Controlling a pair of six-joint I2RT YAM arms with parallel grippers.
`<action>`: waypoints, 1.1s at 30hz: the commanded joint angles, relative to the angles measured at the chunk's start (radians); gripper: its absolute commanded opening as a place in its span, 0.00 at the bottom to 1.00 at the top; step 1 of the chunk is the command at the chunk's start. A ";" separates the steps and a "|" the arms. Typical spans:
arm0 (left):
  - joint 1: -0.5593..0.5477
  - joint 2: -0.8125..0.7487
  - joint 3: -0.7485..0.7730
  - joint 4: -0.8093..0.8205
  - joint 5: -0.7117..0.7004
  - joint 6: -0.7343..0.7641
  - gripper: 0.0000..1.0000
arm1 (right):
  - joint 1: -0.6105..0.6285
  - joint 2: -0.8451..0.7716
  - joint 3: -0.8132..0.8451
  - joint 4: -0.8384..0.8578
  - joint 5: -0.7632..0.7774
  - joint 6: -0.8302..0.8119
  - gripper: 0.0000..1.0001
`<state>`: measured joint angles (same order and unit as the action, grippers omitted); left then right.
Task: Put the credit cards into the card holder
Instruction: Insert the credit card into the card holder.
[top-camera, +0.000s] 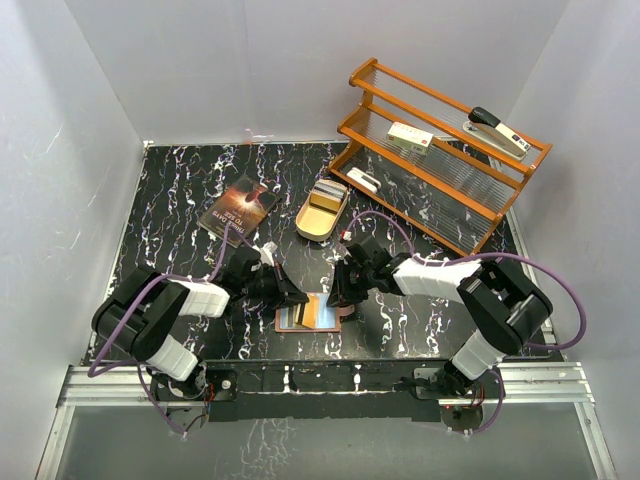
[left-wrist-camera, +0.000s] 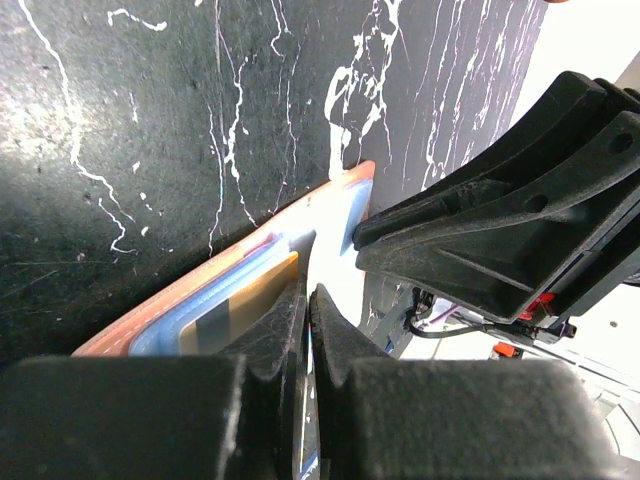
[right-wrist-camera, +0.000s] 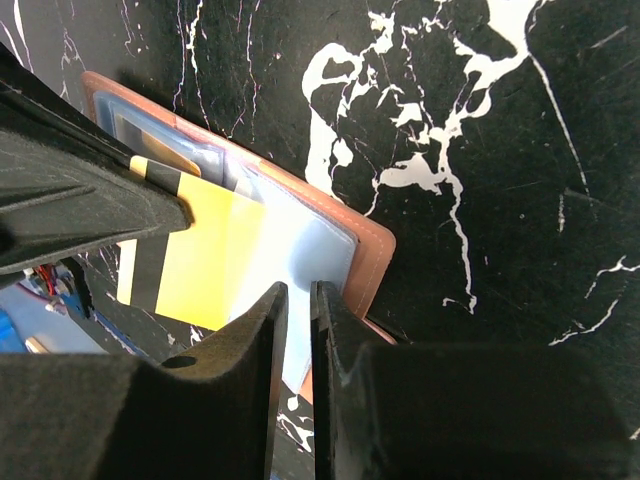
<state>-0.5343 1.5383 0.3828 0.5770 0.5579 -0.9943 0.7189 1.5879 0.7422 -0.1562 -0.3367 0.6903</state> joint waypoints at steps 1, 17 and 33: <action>-0.025 0.005 -0.028 0.052 -0.039 -0.007 0.00 | 0.008 -0.003 -0.045 -0.067 0.080 -0.011 0.15; -0.062 -0.077 -0.055 -0.011 -0.203 0.025 0.00 | 0.008 -0.049 -0.073 -0.058 0.096 0.027 0.13; -0.082 -0.095 -0.066 0.006 -0.231 0.063 0.00 | 0.009 -0.060 -0.087 -0.042 0.084 0.045 0.13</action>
<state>-0.6029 1.4425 0.3317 0.5774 0.3698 -0.9730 0.7200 1.5410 0.6926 -0.1368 -0.2886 0.7387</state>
